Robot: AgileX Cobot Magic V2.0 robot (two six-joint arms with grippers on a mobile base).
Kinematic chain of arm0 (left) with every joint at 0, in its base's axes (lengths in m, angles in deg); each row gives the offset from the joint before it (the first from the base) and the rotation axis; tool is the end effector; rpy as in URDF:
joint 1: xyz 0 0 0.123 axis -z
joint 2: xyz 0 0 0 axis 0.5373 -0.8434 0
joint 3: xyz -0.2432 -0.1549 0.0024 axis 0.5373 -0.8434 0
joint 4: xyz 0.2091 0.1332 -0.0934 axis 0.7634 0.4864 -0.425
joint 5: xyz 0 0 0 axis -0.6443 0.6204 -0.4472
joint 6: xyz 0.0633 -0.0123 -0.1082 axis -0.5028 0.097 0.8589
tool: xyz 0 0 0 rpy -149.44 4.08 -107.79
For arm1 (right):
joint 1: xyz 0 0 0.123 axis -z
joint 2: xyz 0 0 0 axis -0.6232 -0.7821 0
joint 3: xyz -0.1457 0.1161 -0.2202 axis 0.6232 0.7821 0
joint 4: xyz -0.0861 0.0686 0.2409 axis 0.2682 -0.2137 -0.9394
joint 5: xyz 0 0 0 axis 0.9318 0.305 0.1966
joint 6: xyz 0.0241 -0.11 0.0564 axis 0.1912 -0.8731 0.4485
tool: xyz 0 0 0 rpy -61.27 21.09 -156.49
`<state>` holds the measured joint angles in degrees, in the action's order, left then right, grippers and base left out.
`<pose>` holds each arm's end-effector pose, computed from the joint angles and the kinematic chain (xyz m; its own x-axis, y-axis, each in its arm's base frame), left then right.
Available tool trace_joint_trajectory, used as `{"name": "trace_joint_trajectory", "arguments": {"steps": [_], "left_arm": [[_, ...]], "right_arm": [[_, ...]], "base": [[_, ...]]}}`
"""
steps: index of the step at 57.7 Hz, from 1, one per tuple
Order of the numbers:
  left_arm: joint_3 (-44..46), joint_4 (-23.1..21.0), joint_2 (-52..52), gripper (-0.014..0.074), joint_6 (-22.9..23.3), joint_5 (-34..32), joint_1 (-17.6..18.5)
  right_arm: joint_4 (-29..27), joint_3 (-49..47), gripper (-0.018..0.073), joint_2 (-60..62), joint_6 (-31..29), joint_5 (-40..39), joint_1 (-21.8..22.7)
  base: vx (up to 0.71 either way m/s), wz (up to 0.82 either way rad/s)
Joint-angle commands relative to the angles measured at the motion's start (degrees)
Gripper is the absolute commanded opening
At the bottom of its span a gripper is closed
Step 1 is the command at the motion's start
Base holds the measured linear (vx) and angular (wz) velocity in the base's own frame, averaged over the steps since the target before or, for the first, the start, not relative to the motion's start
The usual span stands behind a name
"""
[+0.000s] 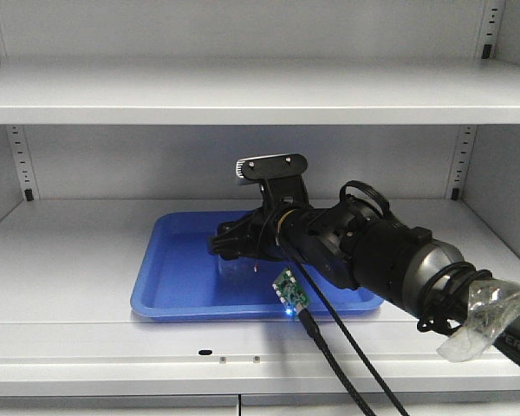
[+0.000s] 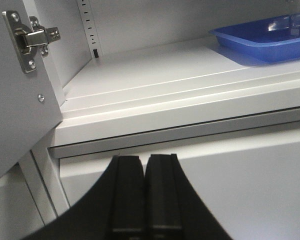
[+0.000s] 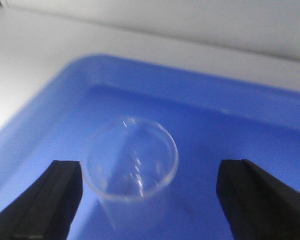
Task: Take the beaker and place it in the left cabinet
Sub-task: 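Open the right gripper and release the beaker upright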
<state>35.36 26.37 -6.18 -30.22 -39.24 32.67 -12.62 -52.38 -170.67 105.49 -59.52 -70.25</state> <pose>0.1014 -0.0011 0.1909 -0.0365 0.1018 -0.9941 0.0128 0.9948 0.1013 0.4543 0.2614 0.2970 -0.4209 -0.1509 -0.8945 -0.3850 0.9226 0.0255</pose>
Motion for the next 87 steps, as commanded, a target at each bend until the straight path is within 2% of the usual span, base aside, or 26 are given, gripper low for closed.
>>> {"name": "trace_joint_trajectory", "arguments": {"steps": [1,14,23,38,60,75,87], "left_arm": [[1.0,-0.3,0.6,-0.0006,0.1,-4.7,0.3],[1.0,-0.3,0.6,-0.0006,0.1,-4.7,0.3],[1.0,-0.3,0.6,-0.0006,0.1,-4.7,0.3],[1.0,-0.3,0.6,-0.0006,0.1,-4.7,0.3],[1.0,-0.3,0.6,-0.0006,0.1,-4.7,0.3],[1.0,-0.3,0.6,-0.0006,0.1,-4.7,0.3],[1.0,-0.3,0.6,-0.0006,0.1,-4.7,0.3]], "right_arm": [[0.6,-2.0,0.0592,5.0,-2.8,-1.6,-0.3],[0.8,-2.0,0.0592,7.8,-7.3,2.7,-3.9],[0.3,-1.6,0.0592,10.0,-7.8,5.6,-5.3],[-0.2,9.1,0.0592,17.0,-7.8,4.4,-6.0],[-2.7,29.1,0.0592,34.7,-6.3,3.9,-7.0],[-3.0,32.7,0.0592,42.1,-6.3,11.7,-7.0],[-3.3,32.7,0.0592,43.1,-6.3,12.3,-7.0]], "base": [[0.0,0.0],[0.0,0.0],[0.0,0.0],[0.0,0.0],[0.0,0.0],[0.0,0.0],[0.0,0.0]]}}
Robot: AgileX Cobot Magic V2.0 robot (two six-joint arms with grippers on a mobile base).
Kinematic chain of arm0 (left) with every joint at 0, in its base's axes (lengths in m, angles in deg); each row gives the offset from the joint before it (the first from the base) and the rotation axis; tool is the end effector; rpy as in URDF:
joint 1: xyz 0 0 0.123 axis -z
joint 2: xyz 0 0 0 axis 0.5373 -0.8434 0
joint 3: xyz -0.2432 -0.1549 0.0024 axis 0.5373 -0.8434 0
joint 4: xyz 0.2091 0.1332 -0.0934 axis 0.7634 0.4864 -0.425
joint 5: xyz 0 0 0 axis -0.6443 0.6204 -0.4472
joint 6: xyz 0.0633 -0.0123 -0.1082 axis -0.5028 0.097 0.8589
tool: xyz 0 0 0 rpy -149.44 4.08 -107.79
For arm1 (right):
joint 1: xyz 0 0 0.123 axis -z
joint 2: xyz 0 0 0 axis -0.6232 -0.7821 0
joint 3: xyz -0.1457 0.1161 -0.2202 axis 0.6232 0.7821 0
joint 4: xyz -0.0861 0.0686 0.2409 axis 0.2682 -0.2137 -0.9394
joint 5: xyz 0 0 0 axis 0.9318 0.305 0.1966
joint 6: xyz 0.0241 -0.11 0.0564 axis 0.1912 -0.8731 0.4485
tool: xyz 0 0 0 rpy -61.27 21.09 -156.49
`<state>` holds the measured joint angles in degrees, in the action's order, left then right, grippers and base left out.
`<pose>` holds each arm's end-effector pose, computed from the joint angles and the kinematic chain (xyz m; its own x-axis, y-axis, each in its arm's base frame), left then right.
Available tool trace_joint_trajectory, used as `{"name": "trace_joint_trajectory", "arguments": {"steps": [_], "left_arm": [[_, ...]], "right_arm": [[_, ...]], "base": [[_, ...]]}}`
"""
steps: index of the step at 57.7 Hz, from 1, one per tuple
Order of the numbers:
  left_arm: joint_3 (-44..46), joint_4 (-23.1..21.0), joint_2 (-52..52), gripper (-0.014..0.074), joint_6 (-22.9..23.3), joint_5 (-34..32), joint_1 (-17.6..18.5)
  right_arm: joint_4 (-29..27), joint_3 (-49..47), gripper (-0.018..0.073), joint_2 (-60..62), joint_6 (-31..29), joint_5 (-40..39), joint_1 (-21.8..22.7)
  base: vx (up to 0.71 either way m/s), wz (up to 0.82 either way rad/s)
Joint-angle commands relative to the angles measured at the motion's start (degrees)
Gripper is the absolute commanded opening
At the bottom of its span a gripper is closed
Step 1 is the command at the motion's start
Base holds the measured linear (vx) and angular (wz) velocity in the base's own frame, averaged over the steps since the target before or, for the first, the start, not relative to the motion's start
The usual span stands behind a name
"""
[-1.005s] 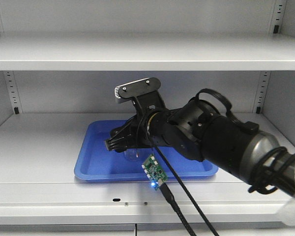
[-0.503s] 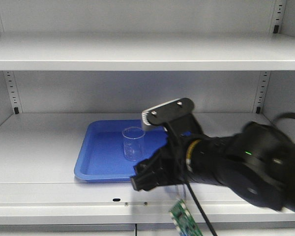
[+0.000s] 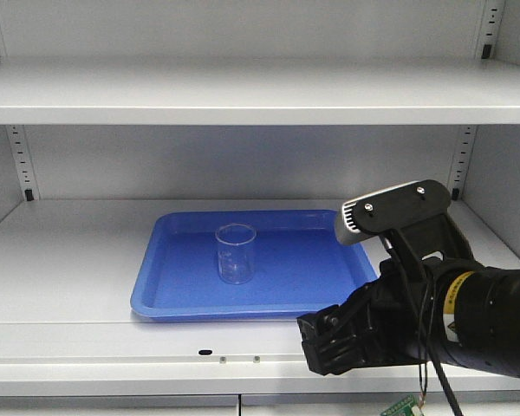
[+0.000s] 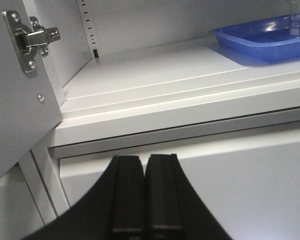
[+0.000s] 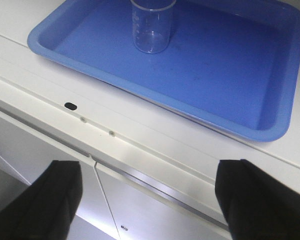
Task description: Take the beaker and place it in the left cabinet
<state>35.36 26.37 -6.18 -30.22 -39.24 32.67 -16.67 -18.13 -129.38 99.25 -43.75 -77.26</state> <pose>0.1014 -0.0011 0.1909 -0.0365 0.1018 -0.9941 0.0128 0.9948 0.1013 0.2588 0.1778 0.3501 -0.4964 -0.2830 -0.8207 -0.4550 0.8899 -0.0317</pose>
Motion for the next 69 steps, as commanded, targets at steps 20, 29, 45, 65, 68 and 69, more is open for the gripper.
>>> {"name": "trace_joint_trajectory", "arguments": {"steps": [20,29,45,65,68,69], "left_arm": [[1.0,-0.3,0.6,-0.0006,0.1,-4.7,0.3],[1.0,-0.3,0.6,-0.0006,0.1,-4.7,0.3],[1.0,-0.3,0.6,-0.0006,0.1,-4.7,0.3],[1.0,-0.3,0.6,-0.0006,0.1,-4.7,0.3],[1.0,-0.3,0.6,-0.0006,0.1,-4.7,0.3],[1.0,-0.3,0.6,-0.0006,0.1,-4.7,0.3]], "right_arm": [[1.6,-1.6,0.0566,2.7,-0.6,-4.0,2.5],[-2.8,0.2,0.0491,5.6,-0.6,-5.6,12.3],[-4.3,17.2,0.0251,20.5,-0.7,-14.6,28.9],[-4.4,36.7,-0.0011,39.2,-2.4,-19.9,38.9],[-4.9,39.5,-0.001,41.1,-4.4,-21.3,38.8],[-5.2,41.0,-0.0009,42.0,-5.7,-21.9,38.8]], "base": [[0.0,0.0],[0.0,0.0],[0.0,0.0],[0.0,0.0],[0.0,0.0],[0.0,0.0]]}}
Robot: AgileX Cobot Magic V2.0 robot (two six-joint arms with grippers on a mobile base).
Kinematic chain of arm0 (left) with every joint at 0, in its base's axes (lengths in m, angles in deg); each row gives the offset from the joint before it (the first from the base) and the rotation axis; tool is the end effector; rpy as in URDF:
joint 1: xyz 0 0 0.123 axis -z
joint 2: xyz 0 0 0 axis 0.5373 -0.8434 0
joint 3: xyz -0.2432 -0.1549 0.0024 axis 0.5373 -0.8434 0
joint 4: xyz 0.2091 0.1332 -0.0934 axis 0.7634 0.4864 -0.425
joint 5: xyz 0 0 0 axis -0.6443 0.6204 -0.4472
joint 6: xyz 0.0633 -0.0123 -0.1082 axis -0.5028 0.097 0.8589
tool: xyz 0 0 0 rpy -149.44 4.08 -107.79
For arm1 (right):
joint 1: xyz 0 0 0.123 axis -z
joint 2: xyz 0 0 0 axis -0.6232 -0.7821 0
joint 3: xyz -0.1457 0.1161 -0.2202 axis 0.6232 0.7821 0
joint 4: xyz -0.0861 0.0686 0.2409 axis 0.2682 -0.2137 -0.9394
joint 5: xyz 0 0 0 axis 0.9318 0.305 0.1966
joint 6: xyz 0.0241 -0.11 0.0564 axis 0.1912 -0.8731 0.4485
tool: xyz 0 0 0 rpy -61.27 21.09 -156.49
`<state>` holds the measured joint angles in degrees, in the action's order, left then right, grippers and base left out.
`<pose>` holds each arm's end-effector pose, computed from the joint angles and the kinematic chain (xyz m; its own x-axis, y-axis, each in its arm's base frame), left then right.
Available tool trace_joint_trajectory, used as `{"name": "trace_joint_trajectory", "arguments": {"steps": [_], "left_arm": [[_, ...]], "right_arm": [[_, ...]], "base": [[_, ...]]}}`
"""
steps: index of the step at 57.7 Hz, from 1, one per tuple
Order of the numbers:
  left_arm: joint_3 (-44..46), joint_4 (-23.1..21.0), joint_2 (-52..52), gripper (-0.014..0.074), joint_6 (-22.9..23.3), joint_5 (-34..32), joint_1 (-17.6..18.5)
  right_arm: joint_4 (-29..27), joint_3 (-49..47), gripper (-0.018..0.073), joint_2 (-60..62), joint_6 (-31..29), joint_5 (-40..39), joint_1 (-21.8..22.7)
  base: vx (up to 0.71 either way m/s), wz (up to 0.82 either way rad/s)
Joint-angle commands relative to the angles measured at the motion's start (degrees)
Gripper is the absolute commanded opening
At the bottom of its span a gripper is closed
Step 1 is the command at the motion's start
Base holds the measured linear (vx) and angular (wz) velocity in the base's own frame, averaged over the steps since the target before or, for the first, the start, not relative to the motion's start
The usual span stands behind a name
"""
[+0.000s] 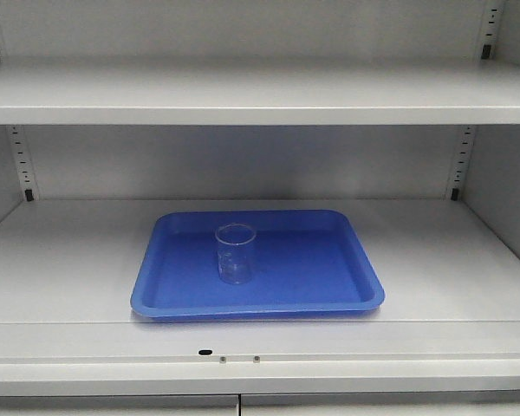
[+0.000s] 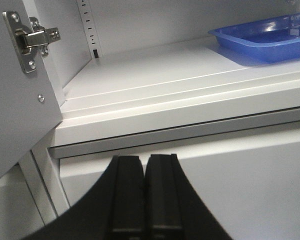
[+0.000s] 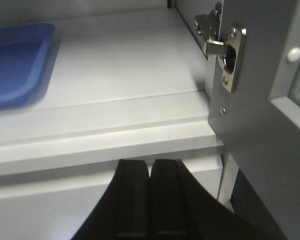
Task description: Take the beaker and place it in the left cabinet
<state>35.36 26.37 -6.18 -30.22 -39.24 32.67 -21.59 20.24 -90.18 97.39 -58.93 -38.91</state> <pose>0.1014 -0.0011 0.1909 -0.0365 0.1018 -0.9941 0.0128 0.9948 0.1013 0.1623 -0.0092 0.2854 -0.3389 0.0993 -0.9356 0.1048 0.9922 0.0674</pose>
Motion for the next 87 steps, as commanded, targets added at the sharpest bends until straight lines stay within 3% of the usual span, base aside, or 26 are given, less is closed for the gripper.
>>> {"name": "trace_joint_trajectory", "arguments": {"steps": [1,11,17,33,37,43,87], "left_arm": [[1.0,-0.3,0.6,-0.0006,0.1,-4.7,0.3],[1.0,-0.3,0.6,-0.0006,0.1,-4.7,0.3],[1.0,-0.3,0.6,-0.0006,0.1,-4.7,0.3],[1.0,-0.3,0.6,-0.0006,0.1,-4.7,0.3],[1.0,-0.3,0.5,-0.0006,0.1,-4.7,0.3],[1.1,-0.3,0.6,-0.0006,0.1,-4.7,0.3],[1.1,-0.3,0.5,-0.0006,0.1,-4.8,0.3]], "right_arm": [[-1.1,3.6,-0.0009,3.4,-4.8,-7.8,0.4],[-11.8,13.7,-0.0008,10.0,-21.3,-15.9,0.5],[-13.4,17.6,-0.0008,13.4,-26.6,-19.2,0.5],[-12.2,29.7,-0.0008,30.3,-23.4,-24.1,0.5],[-10.8,29.4,-0.0008,34.9,-22.8,-18.4,0.5],[-8.1,29.4,-0.0008,33.1,-22.3,-18.2,0.4],[-8.2,29.4,-0.0008,34.1,-22.3,-18.2,0.4]], "base": [[0.0,0.0],[0.0,0.0],[0.0,0.0],[0.0,0.0],[0.0,0.0],[0.0,0.0],[0.0,0.0]]}}
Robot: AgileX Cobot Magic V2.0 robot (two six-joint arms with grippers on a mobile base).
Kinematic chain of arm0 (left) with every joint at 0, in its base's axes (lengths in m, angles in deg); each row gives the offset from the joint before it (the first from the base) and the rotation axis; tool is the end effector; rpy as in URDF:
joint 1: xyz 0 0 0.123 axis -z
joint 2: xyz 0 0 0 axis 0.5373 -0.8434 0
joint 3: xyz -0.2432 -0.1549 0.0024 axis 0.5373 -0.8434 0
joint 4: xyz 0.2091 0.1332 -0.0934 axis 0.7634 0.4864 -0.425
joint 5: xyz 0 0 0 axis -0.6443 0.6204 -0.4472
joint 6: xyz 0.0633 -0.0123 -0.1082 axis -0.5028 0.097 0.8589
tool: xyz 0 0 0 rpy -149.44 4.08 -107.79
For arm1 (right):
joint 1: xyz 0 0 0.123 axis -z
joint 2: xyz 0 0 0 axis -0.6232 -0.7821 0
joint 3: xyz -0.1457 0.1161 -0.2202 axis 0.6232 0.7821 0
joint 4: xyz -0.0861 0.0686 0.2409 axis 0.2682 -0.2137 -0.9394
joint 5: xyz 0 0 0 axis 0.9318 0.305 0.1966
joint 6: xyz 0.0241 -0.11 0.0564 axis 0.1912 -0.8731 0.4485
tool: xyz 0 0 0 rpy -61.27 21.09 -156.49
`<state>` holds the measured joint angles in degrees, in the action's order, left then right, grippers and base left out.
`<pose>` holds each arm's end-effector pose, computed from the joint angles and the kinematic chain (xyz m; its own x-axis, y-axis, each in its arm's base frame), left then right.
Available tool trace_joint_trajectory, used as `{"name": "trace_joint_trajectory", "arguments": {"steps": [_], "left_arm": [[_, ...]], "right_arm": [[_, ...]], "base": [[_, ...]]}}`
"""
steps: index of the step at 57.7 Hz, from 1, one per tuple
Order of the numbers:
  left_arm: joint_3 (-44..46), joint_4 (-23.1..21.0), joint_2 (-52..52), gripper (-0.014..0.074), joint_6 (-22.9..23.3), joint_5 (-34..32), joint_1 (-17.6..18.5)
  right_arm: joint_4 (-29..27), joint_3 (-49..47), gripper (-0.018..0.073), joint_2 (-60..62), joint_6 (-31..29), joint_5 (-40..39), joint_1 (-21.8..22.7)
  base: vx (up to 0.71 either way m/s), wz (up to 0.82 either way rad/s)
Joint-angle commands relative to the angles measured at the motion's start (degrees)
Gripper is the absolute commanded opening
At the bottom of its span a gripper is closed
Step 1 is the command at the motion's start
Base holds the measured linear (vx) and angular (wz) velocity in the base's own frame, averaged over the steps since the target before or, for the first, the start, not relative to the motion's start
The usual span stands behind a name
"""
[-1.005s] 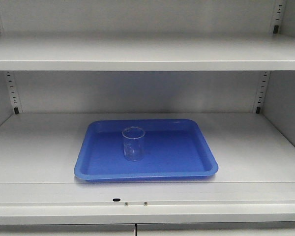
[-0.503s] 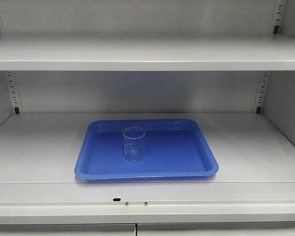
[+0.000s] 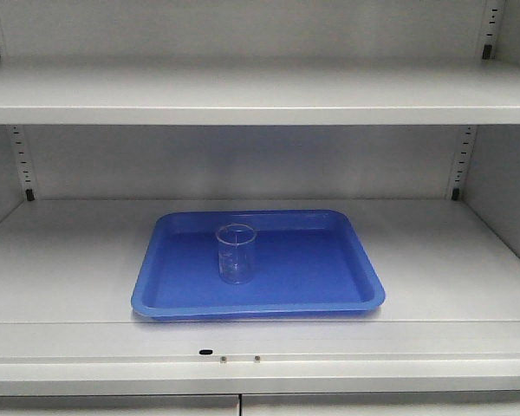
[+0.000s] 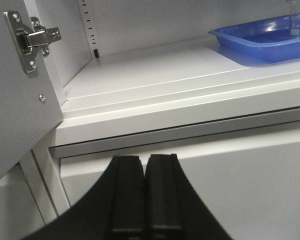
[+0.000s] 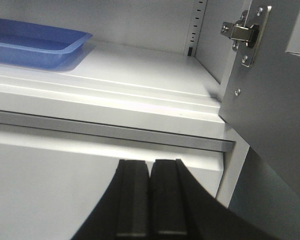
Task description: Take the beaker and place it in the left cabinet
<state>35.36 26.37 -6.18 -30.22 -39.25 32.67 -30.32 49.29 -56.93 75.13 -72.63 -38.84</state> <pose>0.1015 -0.0011 0.1910 -0.0363 0.1017 -0.9941 0.0128 0.9948 0.1013 0.1016 -0.0007 0.1908 -0.0514 -0.1476 -0.9877 -0.0032 0.9890 -0.1477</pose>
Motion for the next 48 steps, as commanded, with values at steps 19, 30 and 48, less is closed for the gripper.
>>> {"name": "trace_joint_trajectory", "arguments": {"steps": [19,30,48], "left_arm": [[1.1,-0.3,0.5,-0.0006,0.1,-4.8,0.3],[1.1,-0.3,0.5,-0.0006,0.1,-4.8,0.3],[1.1,-0.3,0.5,-0.0006,0.1,-4.8,0.3]], "right_arm": [[0.6,0.3,-0.0008,0.9,-0.1,-4.5,0.3],[0.6,0.3,-0.0008,0.9,-0.1,-4.5,0.3],[0.6,0.3,-0.0008,0.9,-0.1,-4.5,0.3]], "base": [[0.0,0.0],[0.0,0.0],[0.0,0.0]]}}
